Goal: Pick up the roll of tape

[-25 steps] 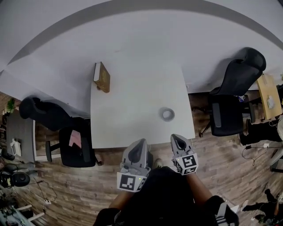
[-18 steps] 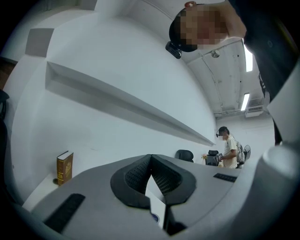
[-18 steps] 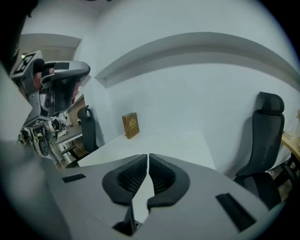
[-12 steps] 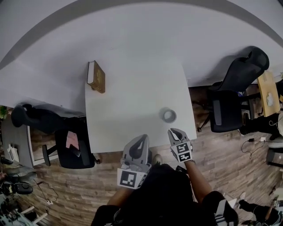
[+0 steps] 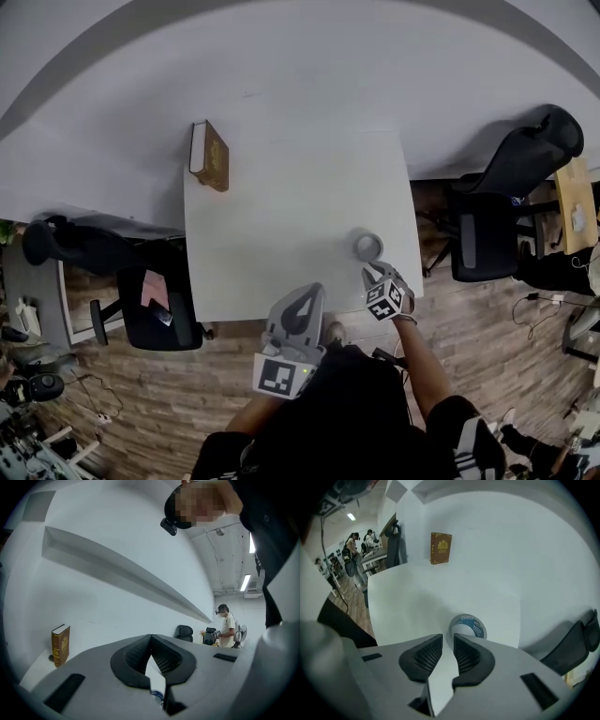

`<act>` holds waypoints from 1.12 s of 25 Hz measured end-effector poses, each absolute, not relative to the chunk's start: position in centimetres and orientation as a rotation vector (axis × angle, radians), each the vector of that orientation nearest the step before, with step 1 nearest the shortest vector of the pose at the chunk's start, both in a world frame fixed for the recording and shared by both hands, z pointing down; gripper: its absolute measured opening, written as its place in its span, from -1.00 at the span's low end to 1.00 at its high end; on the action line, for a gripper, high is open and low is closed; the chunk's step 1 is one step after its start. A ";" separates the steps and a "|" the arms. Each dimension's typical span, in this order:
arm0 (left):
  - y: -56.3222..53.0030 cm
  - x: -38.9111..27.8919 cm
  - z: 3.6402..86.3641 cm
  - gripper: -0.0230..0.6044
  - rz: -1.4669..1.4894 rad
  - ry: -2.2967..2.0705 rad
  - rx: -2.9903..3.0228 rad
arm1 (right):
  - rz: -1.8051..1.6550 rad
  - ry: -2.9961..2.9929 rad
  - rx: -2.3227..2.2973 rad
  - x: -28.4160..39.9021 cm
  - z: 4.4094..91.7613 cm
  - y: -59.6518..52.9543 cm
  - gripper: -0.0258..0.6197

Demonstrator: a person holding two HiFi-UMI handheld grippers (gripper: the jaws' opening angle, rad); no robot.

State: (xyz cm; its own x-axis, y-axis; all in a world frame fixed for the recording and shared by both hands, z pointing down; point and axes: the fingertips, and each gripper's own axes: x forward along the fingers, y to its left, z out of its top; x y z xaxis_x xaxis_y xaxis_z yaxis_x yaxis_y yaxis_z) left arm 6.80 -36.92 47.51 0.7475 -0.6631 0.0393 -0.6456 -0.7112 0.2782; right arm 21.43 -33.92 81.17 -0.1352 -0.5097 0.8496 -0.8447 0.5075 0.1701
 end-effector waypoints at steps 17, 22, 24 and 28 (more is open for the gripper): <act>-38.9 5.8 48.4 -0.85 -0.077 -1.068 2.642 | 0.334 -1.672 0.754 21.8 86.8 -35.5 -0.60; -38.8 5.9 48.4 -0.85 -0.074 -1.081 2.635 | 0.334 -1.671 0.725 21.7 87.5 -35.4 -0.63; -38.6 5.9 48.3 -0.85 -0.074 -1.087 2.635 | 0.343 -1.673 0.709 21.6 87.6 -35.3 -0.65; -38.0 5.9 47.9 -0.85 -0.079 -1.097 2.634 | 0.366 -1.666 0.691 21.5 87.2 -35.2 -0.70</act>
State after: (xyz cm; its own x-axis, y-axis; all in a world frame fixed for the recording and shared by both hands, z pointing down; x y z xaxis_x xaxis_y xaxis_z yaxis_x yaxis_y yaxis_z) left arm 5.90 -38.03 47.94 0.7089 -0.7028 0.0587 -0.6871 -0.6695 0.2821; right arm 21.53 -35.17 87.25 -0.0875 -0.2389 0.9671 -0.6220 0.7715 0.1343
